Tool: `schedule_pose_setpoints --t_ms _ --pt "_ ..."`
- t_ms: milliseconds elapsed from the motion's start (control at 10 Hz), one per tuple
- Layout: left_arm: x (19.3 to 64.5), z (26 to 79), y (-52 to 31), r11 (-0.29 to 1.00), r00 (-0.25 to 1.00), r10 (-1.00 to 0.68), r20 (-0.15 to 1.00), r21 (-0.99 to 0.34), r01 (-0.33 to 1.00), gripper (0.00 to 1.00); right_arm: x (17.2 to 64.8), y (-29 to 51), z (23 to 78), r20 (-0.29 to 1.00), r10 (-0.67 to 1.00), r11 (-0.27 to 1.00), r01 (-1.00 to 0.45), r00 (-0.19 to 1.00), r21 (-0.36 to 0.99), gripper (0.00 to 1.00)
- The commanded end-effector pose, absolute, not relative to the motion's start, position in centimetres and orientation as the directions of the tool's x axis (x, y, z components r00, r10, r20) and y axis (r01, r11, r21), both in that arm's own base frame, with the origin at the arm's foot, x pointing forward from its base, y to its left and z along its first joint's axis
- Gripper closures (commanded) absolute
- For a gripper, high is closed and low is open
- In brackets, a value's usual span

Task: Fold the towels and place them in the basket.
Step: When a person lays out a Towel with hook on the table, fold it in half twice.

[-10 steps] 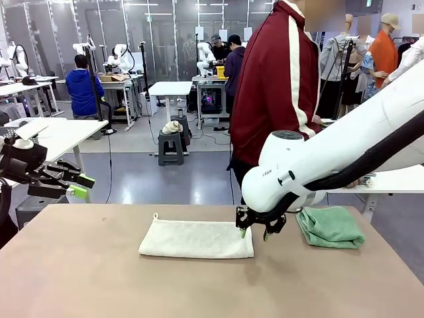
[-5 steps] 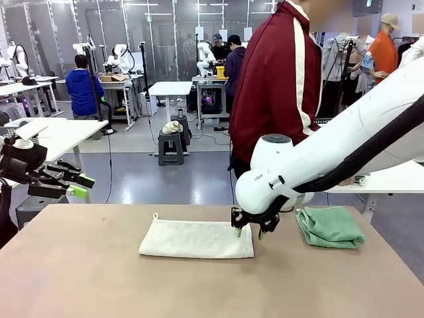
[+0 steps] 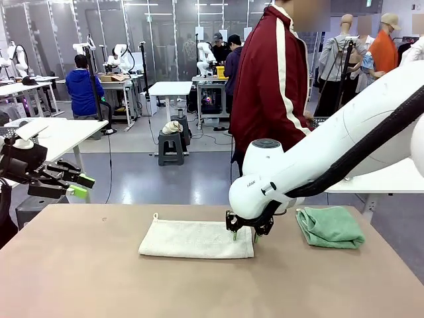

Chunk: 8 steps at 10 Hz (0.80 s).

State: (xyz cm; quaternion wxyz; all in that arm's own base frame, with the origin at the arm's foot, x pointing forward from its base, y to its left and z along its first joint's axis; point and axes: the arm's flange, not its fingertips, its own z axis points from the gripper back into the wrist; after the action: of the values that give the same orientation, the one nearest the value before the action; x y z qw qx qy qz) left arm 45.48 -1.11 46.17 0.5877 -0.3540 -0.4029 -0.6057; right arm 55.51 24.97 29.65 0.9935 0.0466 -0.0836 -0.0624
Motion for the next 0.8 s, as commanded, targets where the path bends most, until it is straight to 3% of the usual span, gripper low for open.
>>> schedule_pose_setpoints --t_ms 0,100,200,300,400,500,600,700 --pt "45.25 46.29 -1.12 0.012 -0.063 -0.410 0.910 0.074 0.997 0.52 56.04 25.93 29.47 0.176 -0.176 0.984 0.166 0.969 0.070 0.31" --pt "45.25 46.29 -1.12 0.012 -0.063 -0.410 0.910 0.074 0.997 0.52 56.09 25.91 29.37 0.173 -0.177 0.983 0.167 0.969 0.070 0.31" --pt "45.25 46.29 -1.12 0.012 -0.063 -0.410 0.910 0.074 0.997 0.52 56.12 25.91 29.34 0.163 -0.182 0.982 0.171 0.970 0.075 0.51" --pt "45.25 46.29 -1.12 0.012 -0.063 -0.410 0.910 0.074 0.997 0.52 56.13 25.84 29.39 0.160 -0.184 0.982 0.174 0.970 0.077 0.51" --pt "45.25 46.29 -1.12 0.012 -0.063 -0.410 0.910 0.074 0.997 0.52 56.15 25.81 29.42 0.158 -0.185 0.982 0.175 0.970 0.077 0.70" --pt "45.25 46.29 -1.12 0.012 -0.063 -0.410 0.910 0.074 0.997 0.52 56.17 25.79 29.52 0.157 -0.184 0.982 0.174 0.970 0.076 0.55" --pt "45.25 46.29 -1.12 0.012 -0.063 -0.410 0.910 0.074 0.997 0.52 56.21 25.77 29.56 0.156 -0.183 0.982 0.173 0.971 0.074 0.89" --pt "45.25 46.29 -1.12 0.012 -0.063 -0.410 0.910 0.074 0.997 0.52 56.25 25.72 29.51 0.154 -0.183 0.982 0.173 0.971 0.073 0.74"
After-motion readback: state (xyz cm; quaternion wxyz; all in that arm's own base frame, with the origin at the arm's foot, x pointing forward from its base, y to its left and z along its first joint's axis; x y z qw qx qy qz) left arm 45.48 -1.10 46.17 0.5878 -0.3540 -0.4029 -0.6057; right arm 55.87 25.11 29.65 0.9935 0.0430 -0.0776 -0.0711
